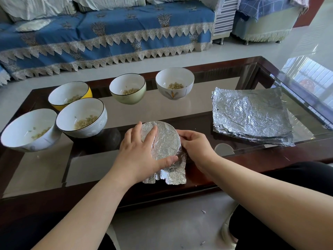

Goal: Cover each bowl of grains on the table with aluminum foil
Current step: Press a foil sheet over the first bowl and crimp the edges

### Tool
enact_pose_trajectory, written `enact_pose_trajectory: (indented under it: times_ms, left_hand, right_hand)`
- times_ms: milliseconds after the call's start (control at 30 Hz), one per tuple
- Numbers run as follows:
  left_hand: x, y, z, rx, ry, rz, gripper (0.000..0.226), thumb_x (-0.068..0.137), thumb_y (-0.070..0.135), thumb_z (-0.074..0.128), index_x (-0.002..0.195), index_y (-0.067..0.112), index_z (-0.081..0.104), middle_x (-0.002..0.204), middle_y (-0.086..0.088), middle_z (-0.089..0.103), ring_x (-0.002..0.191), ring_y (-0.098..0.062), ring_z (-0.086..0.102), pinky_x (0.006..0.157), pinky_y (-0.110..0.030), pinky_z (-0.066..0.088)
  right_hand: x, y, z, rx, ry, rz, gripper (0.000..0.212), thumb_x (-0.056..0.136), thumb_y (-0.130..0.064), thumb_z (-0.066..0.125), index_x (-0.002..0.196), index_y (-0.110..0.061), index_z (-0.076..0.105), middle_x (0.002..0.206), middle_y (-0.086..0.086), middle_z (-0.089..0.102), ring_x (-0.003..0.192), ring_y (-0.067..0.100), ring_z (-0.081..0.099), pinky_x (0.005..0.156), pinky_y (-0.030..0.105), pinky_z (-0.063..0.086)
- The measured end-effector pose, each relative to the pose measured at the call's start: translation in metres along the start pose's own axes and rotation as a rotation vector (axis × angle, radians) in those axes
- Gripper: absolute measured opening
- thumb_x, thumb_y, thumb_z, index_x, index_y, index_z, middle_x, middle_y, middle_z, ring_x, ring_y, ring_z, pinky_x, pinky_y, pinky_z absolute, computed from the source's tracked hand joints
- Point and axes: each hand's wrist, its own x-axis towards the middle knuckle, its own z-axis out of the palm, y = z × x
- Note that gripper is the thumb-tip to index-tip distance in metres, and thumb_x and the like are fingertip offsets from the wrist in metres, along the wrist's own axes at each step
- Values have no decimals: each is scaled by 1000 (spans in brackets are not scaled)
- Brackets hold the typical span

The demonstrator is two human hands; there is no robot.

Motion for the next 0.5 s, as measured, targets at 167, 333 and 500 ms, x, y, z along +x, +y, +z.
enact_pose_trajectory:
  times_ms: [167,333,500]
  left_hand:
    - [-1,1,0,0,3,-4,123,50,100,15,156,39,2,163,-4,-8,148,-27,-7,121,-46,9]
    - [-1,1,-1,3,-2,-6,121,54,100,19,156,38,3,163,-4,-8,148,-26,-7,121,-47,10]
    - [-1,0,-1,8,-8,-1,127,47,103,7,156,39,1,163,-3,-9,148,-27,-7,121,-47,9]
  right_hand:
    - [2,0,2,-109,2,-77,37,96,0,54,129,-15,62,123,-2,68,110,6,63,99,23,48]
    - [3,-7,-2,-344,-63,-185,38,96,-3,52,130,-18,61,132,-7,61,116,1,56,103,17,40]
    - [10,-16,-7,-534,-139,-285,55,87,8,48,138,-14,49,125,-5,64,106,3,57,85,5,40]
